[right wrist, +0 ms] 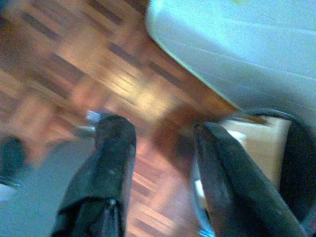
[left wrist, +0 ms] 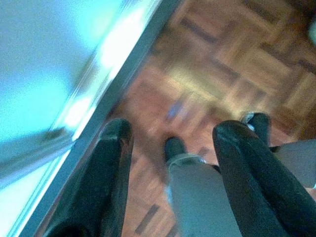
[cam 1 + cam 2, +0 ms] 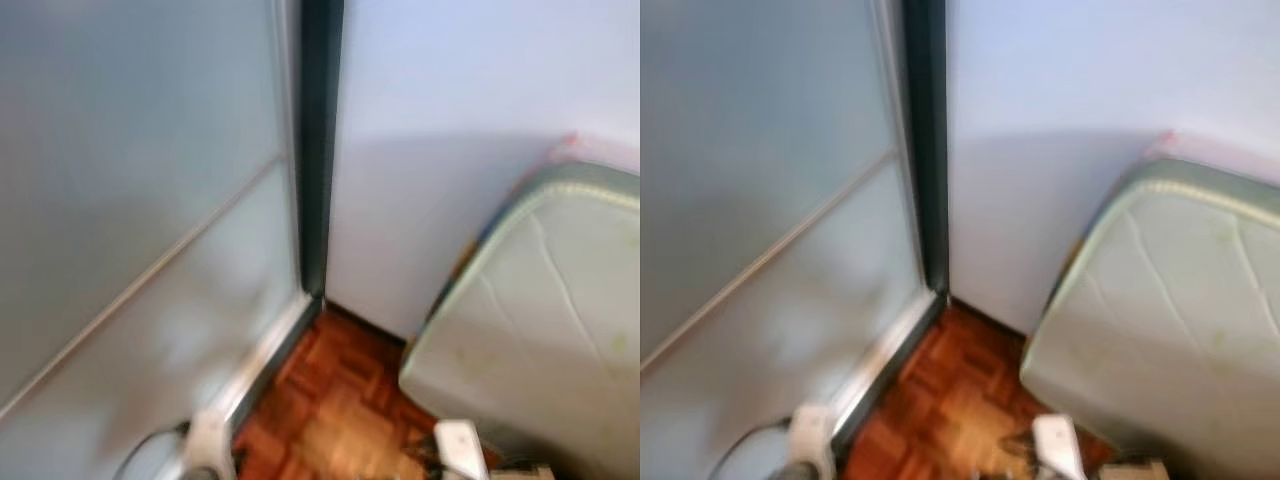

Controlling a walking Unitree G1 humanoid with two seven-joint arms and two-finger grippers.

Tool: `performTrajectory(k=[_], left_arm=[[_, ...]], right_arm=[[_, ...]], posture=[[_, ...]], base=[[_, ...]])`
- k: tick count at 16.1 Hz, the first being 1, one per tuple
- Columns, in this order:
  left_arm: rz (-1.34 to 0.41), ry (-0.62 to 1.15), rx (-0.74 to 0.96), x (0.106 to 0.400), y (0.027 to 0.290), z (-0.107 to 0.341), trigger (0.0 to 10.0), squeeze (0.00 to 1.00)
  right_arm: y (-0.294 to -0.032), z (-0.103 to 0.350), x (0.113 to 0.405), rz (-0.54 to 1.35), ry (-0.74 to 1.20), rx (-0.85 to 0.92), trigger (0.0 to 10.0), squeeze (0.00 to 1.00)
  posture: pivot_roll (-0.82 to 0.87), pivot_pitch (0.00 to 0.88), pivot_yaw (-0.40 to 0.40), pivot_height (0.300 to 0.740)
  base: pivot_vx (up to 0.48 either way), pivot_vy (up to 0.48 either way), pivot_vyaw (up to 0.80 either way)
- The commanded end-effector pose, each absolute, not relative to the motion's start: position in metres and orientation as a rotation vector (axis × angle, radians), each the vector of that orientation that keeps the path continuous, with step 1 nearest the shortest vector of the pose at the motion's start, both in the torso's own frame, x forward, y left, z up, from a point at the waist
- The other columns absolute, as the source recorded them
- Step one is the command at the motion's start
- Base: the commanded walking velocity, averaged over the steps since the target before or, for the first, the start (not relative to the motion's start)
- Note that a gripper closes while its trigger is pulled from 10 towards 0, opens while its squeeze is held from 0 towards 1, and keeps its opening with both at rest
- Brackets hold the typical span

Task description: Clean up the room

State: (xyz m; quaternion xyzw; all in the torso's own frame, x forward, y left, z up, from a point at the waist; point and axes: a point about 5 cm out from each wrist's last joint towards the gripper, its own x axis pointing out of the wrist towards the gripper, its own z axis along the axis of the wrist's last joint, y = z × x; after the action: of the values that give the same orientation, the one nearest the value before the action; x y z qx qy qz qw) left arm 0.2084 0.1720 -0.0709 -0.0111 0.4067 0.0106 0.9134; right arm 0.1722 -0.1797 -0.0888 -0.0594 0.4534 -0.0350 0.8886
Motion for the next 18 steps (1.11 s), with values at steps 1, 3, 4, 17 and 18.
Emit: performTrajectory(k=[1, 3, 4, 17, 18], left_arm=[[0.034, 0.901, -0.017, 0.1910, 0.1780, -0.0803, 10.0, 0.00], [0.032, 0.903, -0.015, 0.1908, 0.1782, -0.0804, 10.0, 0.00], [0.031, 0.903, -0.014, 0.1908, 0.1782, -0.0804, 10.0, 0.00], [0.022, 0.899, -0.006, 0.1916, 0.1783, -0.0799, 10.0, 0.00], [0.021, 0.898, -0.005, 0.1917, 0.1782, -0.0798, 10.0, 0.00]], right_arm=[[-0.1776, -0.0936, 0.1624, -0.079, 0.978, -0.105, 10.0, 0.00], [-0.1773, -0.0936, 0.1624, -0.080, 0.979, -0.104, 10.0, 0.00], [-0.1773, -0.0937, 0.1624, -0.081, 0.979, -0.104, 10.0, 0.00], [-0.1769, -0.0932, 0.1633, -0.077, 0.974, -0.110, 10.0, 0.00], [-0.1769, -0.0933, 0.1632, -0.078, 0.974, -0.108, 10.0, 0.00]], posture=[[-0.04, 0.167, -0.031, 0.740], [-0.03, 0.168, -0.031, 0.740], [-0.03, 0.168, -0.031, 0.740], [-0.03, 0.169, -0.030, 0.740], [-0.03, 0.169, -0.030, 0.740]], base=[[0.000, 0.000, -0.80], [0.000, 0.000, -0.80], [0.000, 0.000, -0.80], [0.168, 0.000, -0.28], [0.326, 0.000, 0.00]])
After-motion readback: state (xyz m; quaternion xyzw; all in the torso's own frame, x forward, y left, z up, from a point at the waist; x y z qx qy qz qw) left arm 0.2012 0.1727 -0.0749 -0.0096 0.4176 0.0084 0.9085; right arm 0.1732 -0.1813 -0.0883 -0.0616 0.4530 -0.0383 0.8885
